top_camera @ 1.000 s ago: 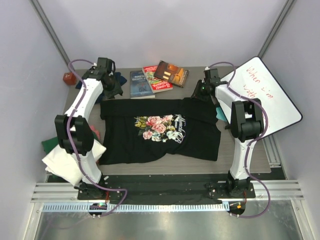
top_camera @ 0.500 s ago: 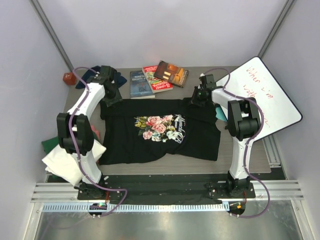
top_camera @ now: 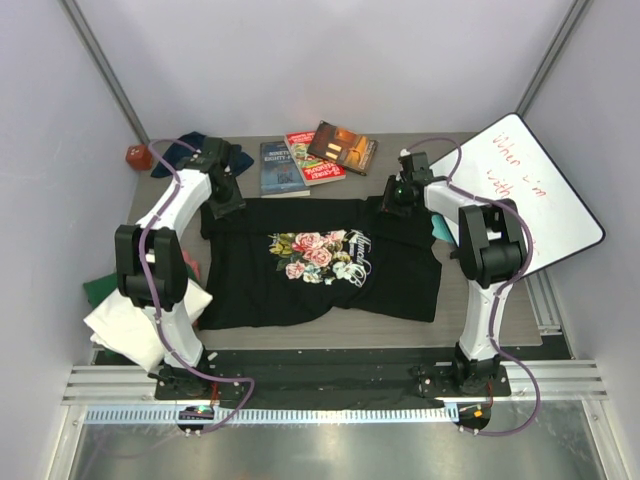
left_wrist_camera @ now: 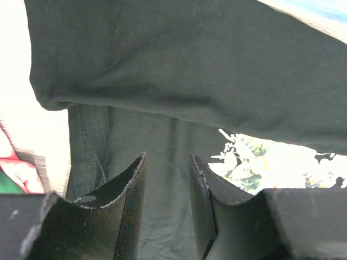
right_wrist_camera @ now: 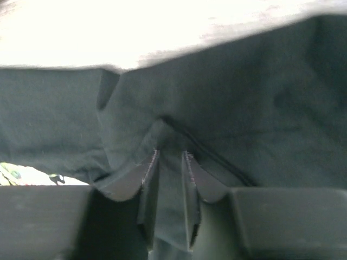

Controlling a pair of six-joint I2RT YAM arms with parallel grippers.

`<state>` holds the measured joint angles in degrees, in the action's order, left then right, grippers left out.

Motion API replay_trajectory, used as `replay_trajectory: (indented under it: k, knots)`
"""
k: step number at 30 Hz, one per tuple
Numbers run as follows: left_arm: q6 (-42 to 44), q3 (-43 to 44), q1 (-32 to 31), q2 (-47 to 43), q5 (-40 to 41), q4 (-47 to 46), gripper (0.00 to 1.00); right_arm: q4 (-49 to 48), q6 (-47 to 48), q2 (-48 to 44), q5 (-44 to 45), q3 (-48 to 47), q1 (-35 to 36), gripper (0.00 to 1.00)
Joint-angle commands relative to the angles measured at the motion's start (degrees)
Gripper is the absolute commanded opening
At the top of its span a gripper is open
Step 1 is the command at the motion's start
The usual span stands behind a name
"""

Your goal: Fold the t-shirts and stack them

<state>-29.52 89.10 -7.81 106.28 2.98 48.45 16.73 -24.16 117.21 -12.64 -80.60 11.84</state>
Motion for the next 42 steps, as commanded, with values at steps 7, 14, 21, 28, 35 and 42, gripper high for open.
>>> replay_trajectory:
  k: [7, 14, 21, 28, 35, 42]
  knots:
    - [0.51, -0.24, -0.01, -0.02, -1.58, -1.34, 0.37, -2.49, 3.07, -6.2, 4.03, 2.55, 0.38, 0.31]
    - [0.78, 0.11, -0.01, 0.59, -1.93, -1.07, 0.36, -3.02, 4.03, -4.1, 4.03, 0.01, 0.29, 0.43]
    - [0.95, 0.63, -0.01, 1.38, -1.93, -0.72, 0.36, -3.11, 4.91, -1.02, 4.21, -2.19, 0.29, 0.43]
    - [0.95, 1.43, -0.01, 2.53, -2.19, -0.19, 0.35, -2.67, 5.0, 1.97, 2.98, -3.42, 0.21, 0.43]
    - [1.04, 1.86, -0.01, 3.23, -2.19, 0.16, 0.35, -2.93, 4.65, 1.53, 1.92, -2.64, 0.21, 0.19]
    - [0.95, 2.22, -0.01, 3.67, -2.63, 0.68, 0.35, -3.11, 4.74, -1.01, 2.45, -1.41, 0.2, 0.01]
